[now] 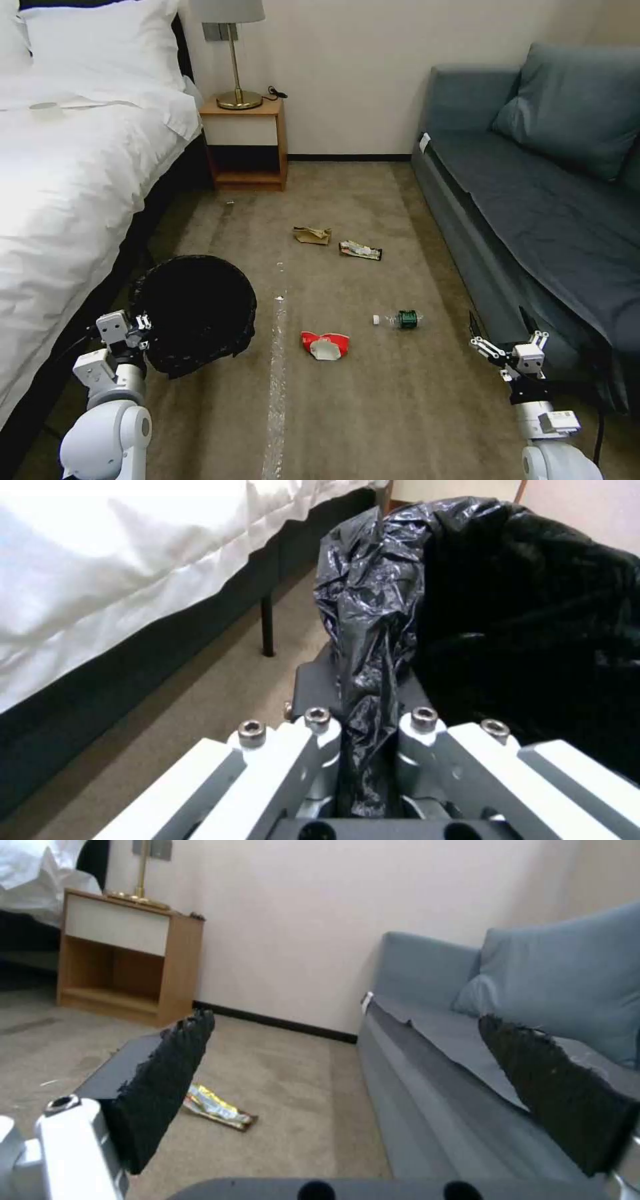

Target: Pick up the trash bin, then pick up the garbage on the floor and place it into the trash bin.

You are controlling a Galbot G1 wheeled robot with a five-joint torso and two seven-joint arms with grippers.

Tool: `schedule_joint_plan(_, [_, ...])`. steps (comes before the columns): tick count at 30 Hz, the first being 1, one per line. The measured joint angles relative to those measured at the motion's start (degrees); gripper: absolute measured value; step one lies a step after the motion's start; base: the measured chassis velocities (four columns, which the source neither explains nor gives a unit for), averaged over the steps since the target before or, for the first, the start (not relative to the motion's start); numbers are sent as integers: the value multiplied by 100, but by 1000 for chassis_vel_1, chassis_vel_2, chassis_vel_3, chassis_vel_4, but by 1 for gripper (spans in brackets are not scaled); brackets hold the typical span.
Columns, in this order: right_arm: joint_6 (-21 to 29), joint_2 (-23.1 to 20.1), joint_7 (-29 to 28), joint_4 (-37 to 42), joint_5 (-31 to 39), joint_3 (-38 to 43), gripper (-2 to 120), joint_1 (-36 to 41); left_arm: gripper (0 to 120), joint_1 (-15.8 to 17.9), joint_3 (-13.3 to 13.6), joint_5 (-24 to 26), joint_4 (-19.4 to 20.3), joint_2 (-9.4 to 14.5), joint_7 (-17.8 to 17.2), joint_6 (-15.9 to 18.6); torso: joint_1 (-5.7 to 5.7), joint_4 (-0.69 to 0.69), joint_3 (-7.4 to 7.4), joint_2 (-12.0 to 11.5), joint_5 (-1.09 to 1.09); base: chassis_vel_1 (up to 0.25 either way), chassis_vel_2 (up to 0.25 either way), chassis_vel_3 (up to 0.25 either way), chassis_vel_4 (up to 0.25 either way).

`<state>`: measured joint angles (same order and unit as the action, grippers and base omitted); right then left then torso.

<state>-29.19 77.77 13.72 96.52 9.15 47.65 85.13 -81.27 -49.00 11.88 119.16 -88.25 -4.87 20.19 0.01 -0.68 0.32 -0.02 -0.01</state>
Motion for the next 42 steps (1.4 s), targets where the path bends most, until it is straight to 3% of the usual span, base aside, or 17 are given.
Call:
schedule_joint_plan(28, [-222, -31, 50, -192, -43, -12, 100, -49, 5, 44, 19, -28, -83, -19, 6, -16, 0, -1, 0, 0, 0, -81, 89, 89, -89])
schedule_joint_plan(30, [-537, -209, 130, -382, -370, -176, 100, -105, 5, 13, 33, -43, -99, -27, -33, 8, 0, -1, 0, 0, 0, -36, 25, 30, -24])
schedule_joint_plan(37, [-585, -760, 211, -658, -699, -563, 100, -257, 5, -31, 72, -186, 1, -17, -172, 347, 0, 2, 0, 0, 4, 0, 0, 0, 0])
schedule_joint_plan(42, [-403, -1419, 500, -878, -672, -713, 100, -476, 5, 238, 314, -148, -269, -6, -212, 432, 0, -3, 0, 0, 1, 0, 0, 0, 0])
